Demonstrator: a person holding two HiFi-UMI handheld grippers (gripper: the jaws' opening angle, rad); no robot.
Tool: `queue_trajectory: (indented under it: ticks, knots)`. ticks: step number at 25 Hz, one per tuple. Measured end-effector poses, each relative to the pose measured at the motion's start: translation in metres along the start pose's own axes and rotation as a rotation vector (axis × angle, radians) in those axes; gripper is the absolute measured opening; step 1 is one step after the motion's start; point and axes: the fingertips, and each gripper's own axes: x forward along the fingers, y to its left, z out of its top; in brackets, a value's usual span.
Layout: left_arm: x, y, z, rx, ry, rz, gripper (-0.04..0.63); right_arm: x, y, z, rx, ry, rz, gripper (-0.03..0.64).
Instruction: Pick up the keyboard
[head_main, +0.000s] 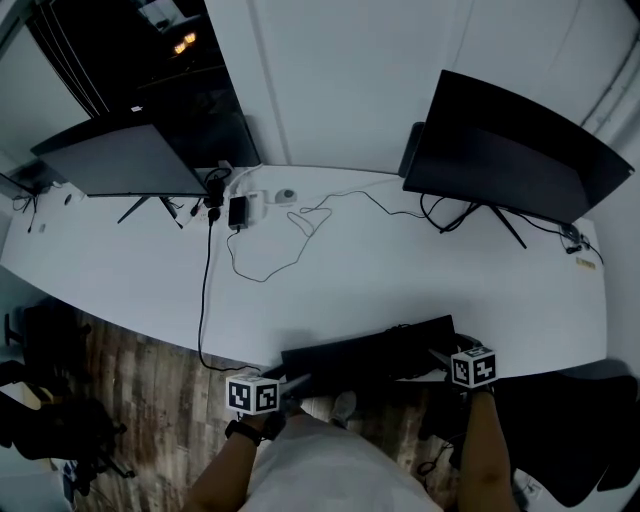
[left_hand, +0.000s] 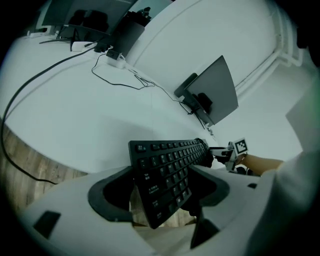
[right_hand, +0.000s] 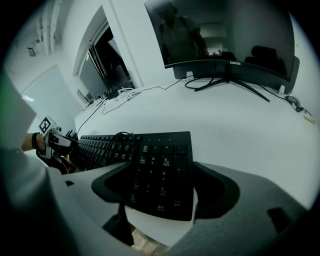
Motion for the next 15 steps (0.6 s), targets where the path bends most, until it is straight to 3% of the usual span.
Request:
queue_trajectory:
  ticks: [7,11,15]
  knots:
    - [-0.002,0.011,-0.021,-0.153,0.002,-0.138,0.324,0.0,-0.001,0.0,0.002,0.017,0.012,0.368]
    - [0.012,-0.003,-0.039,-0.271,0.064,-0.365,0.324,0.001,0.0,-0.001,0.0,0.029,0.014,0.368]
    - [0.018,-0.026,-0.034,-0.36,0.075,-0.594,0.324,0.001,0.0,0.001,-0.003,0.036,0.006,0.368]
